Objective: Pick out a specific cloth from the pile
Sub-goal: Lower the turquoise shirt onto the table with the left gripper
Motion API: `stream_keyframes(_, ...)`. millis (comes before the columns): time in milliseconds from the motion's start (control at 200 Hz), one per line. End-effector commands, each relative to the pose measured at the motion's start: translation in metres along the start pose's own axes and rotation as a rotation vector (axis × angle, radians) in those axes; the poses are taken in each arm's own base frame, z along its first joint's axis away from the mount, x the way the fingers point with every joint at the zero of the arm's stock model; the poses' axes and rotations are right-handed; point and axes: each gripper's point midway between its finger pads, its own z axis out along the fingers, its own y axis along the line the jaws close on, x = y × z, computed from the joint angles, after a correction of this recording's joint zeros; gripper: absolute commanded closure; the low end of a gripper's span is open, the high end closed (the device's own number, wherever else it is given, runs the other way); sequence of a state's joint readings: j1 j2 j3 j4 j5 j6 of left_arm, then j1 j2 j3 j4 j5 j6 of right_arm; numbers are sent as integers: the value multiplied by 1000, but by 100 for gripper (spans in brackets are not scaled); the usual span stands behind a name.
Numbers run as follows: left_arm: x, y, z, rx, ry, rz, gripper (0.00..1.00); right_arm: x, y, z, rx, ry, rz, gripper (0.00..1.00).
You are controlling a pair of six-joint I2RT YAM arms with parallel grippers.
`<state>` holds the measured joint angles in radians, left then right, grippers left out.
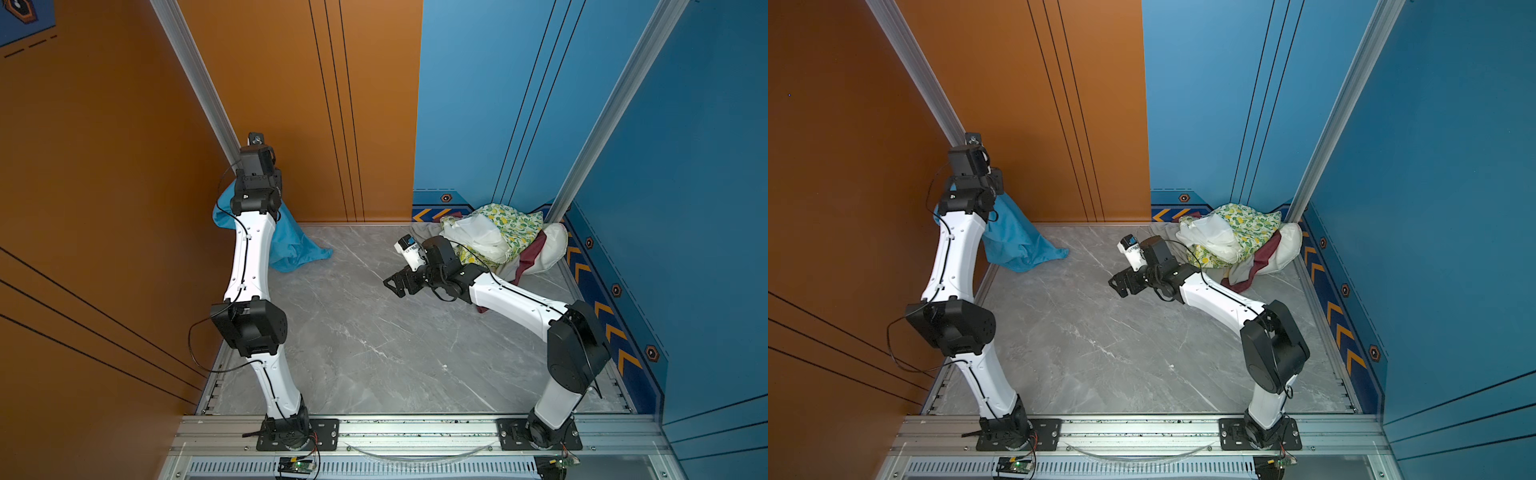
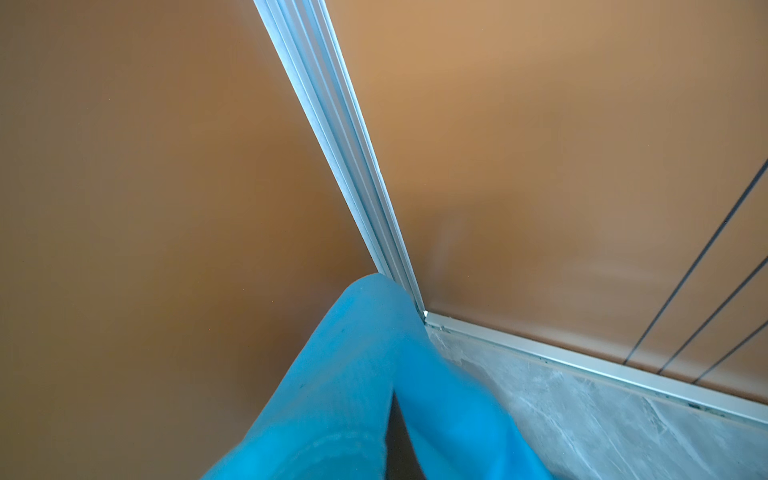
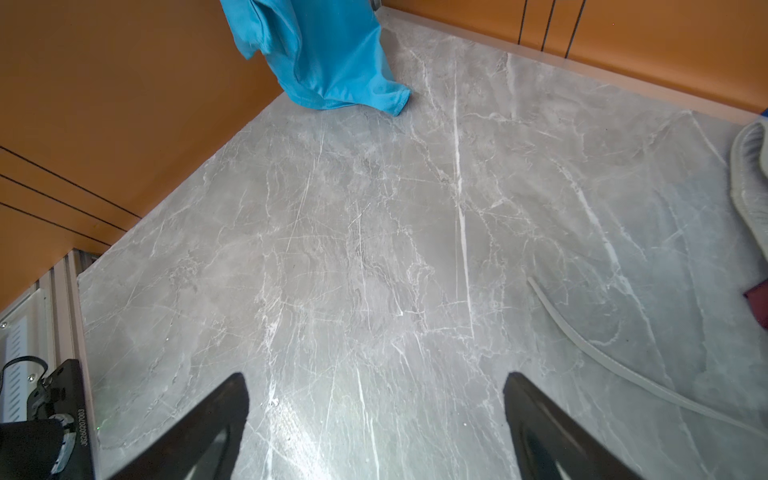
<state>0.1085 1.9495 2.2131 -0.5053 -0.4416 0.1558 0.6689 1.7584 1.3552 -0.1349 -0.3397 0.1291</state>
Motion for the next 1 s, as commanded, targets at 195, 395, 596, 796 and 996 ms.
stream_keyframes(195, 62, -42, 2, 64, 106, -48, 100, -2, 1, -29, 9, -55, 15, 4)
stream_keyframes(395, 103, -69, -4, 76, 188, -34, 100, 4, -5, -52, 46, -83, 24, 4)
stream_keyframes(596, 158, -73, -13, 89, 286, -88, 100, 7, -1, -66, 51, -101, 24, 4)
stream_keyframes(796, 205, -79, -11, 123, 392, -96, 100, 12, -1, -77, 63, -110, 25, 4)
stream_keyframes(996, 223, -93, -3, 174, 452, -85, 100, 13, 0, -83, 66, -120, 24, 4)
